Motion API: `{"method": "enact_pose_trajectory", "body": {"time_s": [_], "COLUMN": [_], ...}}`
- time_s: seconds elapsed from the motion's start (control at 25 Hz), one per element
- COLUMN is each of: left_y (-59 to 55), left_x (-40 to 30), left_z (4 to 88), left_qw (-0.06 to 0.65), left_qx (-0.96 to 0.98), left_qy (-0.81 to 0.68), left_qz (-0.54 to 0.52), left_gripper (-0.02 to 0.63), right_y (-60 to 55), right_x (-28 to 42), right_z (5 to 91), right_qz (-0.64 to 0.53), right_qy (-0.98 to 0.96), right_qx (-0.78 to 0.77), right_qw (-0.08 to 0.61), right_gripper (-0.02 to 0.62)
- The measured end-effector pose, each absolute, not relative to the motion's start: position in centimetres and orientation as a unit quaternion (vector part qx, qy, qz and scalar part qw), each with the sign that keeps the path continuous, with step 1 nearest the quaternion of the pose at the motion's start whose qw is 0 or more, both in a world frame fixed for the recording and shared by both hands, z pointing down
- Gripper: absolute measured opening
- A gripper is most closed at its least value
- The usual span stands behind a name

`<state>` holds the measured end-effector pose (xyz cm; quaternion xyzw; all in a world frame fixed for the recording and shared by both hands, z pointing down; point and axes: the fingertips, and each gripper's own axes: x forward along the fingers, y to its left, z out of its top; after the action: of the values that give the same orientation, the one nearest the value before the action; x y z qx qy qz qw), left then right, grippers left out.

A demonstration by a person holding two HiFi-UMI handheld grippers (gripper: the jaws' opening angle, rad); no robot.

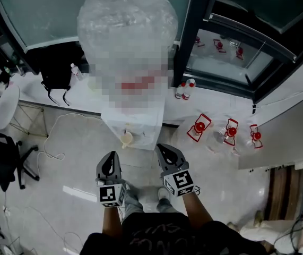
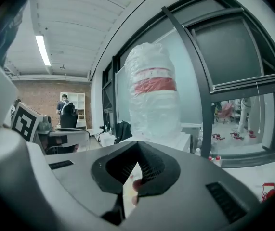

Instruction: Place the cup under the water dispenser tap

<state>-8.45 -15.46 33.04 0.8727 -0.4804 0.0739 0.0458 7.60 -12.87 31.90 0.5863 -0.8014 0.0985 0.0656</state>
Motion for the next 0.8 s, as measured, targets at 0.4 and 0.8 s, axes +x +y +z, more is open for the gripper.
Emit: {"method": "enact_pose_trajectory", "body": {"time_s": [0.4, 0.8], "left_y": [-13.8, -12.9], "left_x": [-8.4, -8.6], "left_z": [28.6, 23.9], "left_qw": [0.024, -0.004], "left_qx": [0.875, 0.865], "left_qy": [-0.480, -0.502], "left_qz": [0.056, 0.022], "left_gripper": [0.017, 0.017], "right_y": [-11.5, -11.0], "right_x": [9.4, 9.7], "right_z": [27.4, 24.1], "right_qz": [0.065, 0.040], "right_qy": [-0.801, -0.813], "right_qx": [0.593, 0.580], "right_qw": [0.046, 0.034], "right_gripper": [0.014, 0.012]}}
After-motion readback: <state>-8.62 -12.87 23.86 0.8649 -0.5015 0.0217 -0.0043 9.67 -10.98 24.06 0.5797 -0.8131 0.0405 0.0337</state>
